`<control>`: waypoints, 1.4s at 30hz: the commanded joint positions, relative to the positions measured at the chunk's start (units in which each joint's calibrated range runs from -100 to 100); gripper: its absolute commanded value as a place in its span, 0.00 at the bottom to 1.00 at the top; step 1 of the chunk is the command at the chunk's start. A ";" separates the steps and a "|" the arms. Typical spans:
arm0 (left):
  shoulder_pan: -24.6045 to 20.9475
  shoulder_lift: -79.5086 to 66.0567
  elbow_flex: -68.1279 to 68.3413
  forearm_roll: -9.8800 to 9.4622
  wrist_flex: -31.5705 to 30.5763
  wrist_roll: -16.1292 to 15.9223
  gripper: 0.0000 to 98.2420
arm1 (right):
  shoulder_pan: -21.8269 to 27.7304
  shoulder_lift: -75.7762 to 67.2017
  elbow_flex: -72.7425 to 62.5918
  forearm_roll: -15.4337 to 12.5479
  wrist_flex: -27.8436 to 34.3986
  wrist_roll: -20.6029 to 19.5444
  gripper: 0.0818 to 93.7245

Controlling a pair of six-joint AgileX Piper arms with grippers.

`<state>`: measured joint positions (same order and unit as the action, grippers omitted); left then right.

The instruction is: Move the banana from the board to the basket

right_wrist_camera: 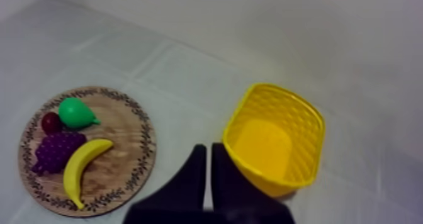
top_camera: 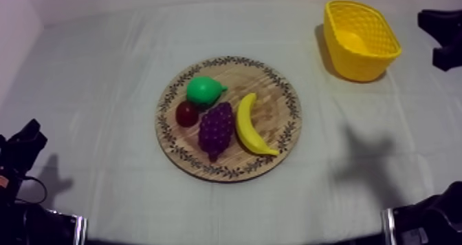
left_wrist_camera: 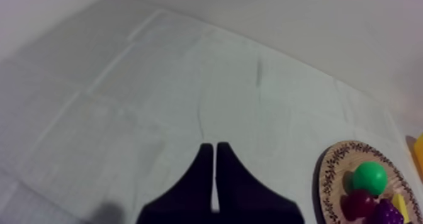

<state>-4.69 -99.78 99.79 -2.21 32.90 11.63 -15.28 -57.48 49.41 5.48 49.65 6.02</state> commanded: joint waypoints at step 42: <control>0.02 -0.05 -0.01 0.03 0.00 0.01 0.00 | -22.15 36.76 -32.97 6.60 30.74 -17.01 0.00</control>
<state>-4.69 -99.78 99.79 -2.21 32.90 11.63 -37.21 -21.34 17.15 11.86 79.40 -9.22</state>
